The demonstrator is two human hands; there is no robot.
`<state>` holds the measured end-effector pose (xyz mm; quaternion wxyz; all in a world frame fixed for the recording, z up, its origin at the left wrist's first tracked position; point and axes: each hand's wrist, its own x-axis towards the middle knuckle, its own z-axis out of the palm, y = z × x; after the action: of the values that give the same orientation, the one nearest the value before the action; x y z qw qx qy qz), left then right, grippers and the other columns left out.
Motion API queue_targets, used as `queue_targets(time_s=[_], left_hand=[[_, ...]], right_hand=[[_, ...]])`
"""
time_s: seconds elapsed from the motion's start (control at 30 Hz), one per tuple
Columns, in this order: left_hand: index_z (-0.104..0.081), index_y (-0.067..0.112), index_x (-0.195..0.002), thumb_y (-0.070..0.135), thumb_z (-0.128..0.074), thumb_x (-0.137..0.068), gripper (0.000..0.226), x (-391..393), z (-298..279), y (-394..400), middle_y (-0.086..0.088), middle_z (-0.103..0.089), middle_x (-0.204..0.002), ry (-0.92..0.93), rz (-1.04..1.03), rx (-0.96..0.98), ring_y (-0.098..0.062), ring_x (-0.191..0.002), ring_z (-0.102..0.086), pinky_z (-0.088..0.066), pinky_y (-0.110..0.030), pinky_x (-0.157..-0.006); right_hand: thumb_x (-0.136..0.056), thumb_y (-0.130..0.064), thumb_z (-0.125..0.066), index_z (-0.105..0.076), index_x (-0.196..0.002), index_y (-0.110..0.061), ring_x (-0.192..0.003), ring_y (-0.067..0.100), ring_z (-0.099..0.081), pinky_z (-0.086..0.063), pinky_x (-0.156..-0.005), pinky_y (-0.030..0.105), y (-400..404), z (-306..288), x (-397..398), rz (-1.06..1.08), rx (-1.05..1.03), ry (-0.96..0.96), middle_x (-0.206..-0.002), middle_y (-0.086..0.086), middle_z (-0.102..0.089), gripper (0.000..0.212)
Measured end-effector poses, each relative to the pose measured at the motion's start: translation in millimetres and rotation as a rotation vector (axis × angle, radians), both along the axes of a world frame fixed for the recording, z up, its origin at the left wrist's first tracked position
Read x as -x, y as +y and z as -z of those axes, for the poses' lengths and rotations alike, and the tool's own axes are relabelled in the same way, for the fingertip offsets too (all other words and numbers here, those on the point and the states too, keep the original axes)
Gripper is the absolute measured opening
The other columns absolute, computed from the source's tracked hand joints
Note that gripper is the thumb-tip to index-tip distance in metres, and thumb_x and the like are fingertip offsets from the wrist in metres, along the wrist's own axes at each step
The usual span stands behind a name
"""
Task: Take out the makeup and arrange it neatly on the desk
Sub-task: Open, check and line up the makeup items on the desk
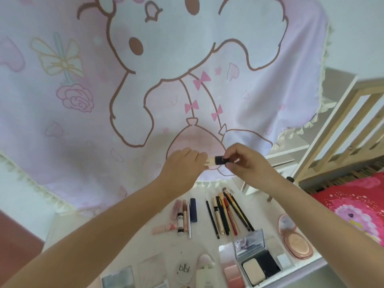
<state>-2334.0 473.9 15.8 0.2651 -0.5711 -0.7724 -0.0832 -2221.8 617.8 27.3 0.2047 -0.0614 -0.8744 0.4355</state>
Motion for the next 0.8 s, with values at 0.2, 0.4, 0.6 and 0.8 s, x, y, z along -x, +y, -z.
queue_targets(time_s=[0.2,0.4,0.6,0.8], left_hand=[[-0.066,0.01,-0.067,0.026,-0.085,-0.056,0.027,-15.5,-1.5,4.8,0.0,-0.06,-0.049,-0.013,-0.013,-0.057,-0.015,-0.04,-0.052,-0.037,-0.017,-0.04],[-0.07,0.01,-0.068,0.025,-0.087,-0.052,0.028,-22.9,10.1,9.7,-0.004,-0.066,-0.061,-0.037,0.023,-0.077,-0.019,-0.054,-0.062,-0.05,-0.019,-0.044],[-0.067,0.012,-0.063,0.03,-0.088,-0.046,0.032,-34.5,12.4,21.6,-0.002,-0.056,-0.057,-0.022,0.045,-0.085,-0.016,-0.051,-0.056,-0.038,-0.014,-0.04],[-0.069,0.008,-0.064,0.023,-0.089,-0.046,0.031,-43.7,22.0,29.0,-0.004,-0.057,-0.054,-0.067,0.106,-0.163,-0.018,-0.048,-0.056,-0.04,-0.013,-0.041]], right_hand=[[-0.091,-0.022,-0.048,-0.052,-0.091,-0.03,-0.055,0.008,-0.06,-0.049,-0.051,0.019,4.7,0.0,-8.4,-0.067,0.273,-0.169,-0.078,-0.007,-0.062,0.009],[-0.086,0.001,-0.054,-0.052,-0.083,-0.032,-0.063,-0.002,-0.056,-0.048,-0.058,0.015,11.5,11.2,-20.8,-0.052,0.048,-0.076,-0.077,-0.01,-0.059,0.033],[-0.091,-0.025,-0.049,-0.053,-0.08,-0.031,-0.048,0.002,-0.056,-0.043,-0.048,0.018,15.7,19.5,-29.7,0.015,0.226,-0.179,-0.066,-0.009,-0.061,0.013],[-0.083,-0.005,-0.061,-0.05,-0.092,-0.041,-0.07,-0.004,-0.059,-0.051,-0.06,0.013,24.7,27.6,-47.6,0.011,0.14,-0.08,-0.089,-0.013,-0.057,0.038]])
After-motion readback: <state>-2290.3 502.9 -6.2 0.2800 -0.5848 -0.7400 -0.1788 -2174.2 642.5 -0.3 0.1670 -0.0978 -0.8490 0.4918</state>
